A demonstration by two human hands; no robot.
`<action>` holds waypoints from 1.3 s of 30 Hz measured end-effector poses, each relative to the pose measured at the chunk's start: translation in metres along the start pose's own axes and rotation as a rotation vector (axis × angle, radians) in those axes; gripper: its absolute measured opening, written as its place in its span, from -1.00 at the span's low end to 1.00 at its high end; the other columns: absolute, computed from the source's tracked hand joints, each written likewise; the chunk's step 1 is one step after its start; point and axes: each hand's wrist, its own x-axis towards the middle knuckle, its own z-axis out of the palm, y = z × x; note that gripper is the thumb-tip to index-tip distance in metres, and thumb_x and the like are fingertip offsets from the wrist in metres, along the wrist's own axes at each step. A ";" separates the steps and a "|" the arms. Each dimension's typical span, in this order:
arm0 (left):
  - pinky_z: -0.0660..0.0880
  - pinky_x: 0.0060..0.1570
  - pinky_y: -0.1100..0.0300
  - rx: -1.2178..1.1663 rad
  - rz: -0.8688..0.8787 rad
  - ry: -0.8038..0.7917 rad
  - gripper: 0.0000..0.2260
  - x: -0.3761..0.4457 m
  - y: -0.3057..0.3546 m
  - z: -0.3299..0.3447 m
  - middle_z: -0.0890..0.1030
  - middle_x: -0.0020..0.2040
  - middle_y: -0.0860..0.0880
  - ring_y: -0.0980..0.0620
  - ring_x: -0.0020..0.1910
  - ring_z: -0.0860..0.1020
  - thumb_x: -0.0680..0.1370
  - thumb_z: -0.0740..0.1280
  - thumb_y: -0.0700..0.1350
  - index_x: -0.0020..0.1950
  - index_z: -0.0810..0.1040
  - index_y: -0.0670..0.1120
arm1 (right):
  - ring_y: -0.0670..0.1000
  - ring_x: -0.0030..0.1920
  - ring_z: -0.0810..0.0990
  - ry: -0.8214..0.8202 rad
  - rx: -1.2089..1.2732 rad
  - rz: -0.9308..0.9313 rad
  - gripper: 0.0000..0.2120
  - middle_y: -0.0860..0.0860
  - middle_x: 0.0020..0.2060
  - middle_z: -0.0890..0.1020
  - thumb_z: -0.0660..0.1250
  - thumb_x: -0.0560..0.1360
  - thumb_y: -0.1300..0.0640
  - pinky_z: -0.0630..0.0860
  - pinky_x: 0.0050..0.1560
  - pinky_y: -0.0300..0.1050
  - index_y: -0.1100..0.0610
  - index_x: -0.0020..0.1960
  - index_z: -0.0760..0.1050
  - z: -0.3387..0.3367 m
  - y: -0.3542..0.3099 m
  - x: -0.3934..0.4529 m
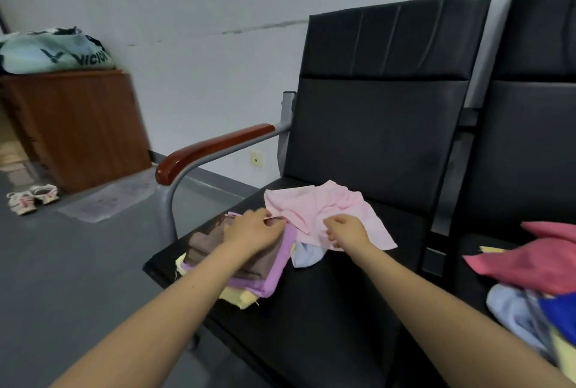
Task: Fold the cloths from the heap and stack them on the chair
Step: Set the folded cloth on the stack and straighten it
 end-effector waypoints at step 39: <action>0.52 0.13 0.09 -1.290 0.370 0.059 -0.83 -0.157 0.270 -0.097 0.60 0.04 0.05 0.05 0.07 0.57 0.63 0.16 0.02 0.02 0.55 0.11 | 0.14 0.04 0.59 0.125 1.412 -0.292 -0.79 0.12 0.07 0.62 0.14 0.62 0.14 0.47 0.26 -0.01 0.18 0.09 0.52 -0.317 -0.234 -0.231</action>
